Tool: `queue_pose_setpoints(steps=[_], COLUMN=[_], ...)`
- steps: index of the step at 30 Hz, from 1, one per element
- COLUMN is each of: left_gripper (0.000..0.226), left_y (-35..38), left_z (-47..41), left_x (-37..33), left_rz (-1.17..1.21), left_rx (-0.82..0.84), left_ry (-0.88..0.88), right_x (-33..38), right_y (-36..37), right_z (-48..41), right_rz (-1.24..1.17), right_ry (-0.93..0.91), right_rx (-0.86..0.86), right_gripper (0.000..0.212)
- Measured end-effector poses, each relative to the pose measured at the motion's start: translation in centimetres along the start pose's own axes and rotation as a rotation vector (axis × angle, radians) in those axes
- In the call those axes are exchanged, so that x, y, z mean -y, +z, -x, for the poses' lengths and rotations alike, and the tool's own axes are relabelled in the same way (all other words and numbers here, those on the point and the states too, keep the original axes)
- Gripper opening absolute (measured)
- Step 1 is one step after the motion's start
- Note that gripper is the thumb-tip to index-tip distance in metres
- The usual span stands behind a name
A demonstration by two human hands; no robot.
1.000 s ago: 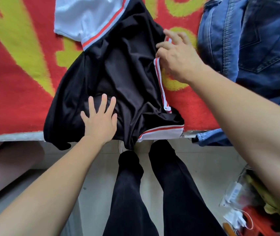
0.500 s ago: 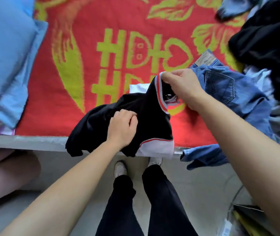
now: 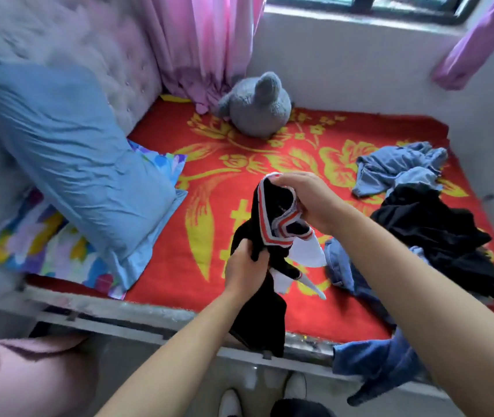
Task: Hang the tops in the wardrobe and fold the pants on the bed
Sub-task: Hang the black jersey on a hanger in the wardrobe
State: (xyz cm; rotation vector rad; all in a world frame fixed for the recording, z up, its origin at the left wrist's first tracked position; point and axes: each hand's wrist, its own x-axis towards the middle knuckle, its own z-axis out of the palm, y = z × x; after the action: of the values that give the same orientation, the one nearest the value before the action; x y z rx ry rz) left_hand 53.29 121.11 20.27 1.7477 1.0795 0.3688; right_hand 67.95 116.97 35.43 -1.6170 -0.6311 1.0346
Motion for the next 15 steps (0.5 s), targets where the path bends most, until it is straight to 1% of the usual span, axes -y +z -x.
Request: queue_pose_setpoints(steps=[1,2,4,5,7,9,11,13,14,15], left_gripper=[0.017,0.016,0.018,0.016,0.014,0.017,0.036,0.057,0.061,0.060], left_y=[-1.7,-3.5,-7.1,-8.8,-11.6,-13.5,-14.6,-14.9,-14.7,-14.4], left_z=[0.1,0.4,1.5,2.4,4.2,6.8,10.0,13.9,15.7,17.3], left_x=[-0.2,-0.3,-0.3,-0.1,0.4,0.3,-0.4,-1.2,-1.1,-0.9], left_rz=[0.041,0.089,0.193,0.235,0.269,0.275,0.275,0.209,0.077,-0.099], left_rx=[-0.002,-0.001,-0.015,-0.030,-0.097,-0.219,-0.336,-0.395,-0.411,-0.434], left_ry=[0.017,0.028,0.059,0.071,0.069,0.044,0.014,0.029,0.024,-0.021], right_x=[1.3,2.5,4.2,4.7,5.5,6.2,6.5,6.2,5.8,5.3], right_y=[0.4,0.8,1.7,2.2,3.2,4.4,5.8,7.1,7.6,8.1], right_z=[0.6,1.2,2.2,2.6,3.2,3.8,4.6,5.6,6.0,6.5], right_rz=[0.044,0.090,0.205,0.260,0.315,0.279,0.194,0.121,0.112,0.124], right_ry=[-0.048,-0.099,-0.186,-0.218,-0.296,-0.366,-0.414,-0.446,-0.461,-0.483], right_rx=[-0.006,-0.014,-0.019,-0.018,-0.013,0.013,0.075,0.139,0.161,0.180], right_gripper=[0.028,0.026,0.016,0.012,0.013,0.015,0.013,0.009,0.008,0.008])
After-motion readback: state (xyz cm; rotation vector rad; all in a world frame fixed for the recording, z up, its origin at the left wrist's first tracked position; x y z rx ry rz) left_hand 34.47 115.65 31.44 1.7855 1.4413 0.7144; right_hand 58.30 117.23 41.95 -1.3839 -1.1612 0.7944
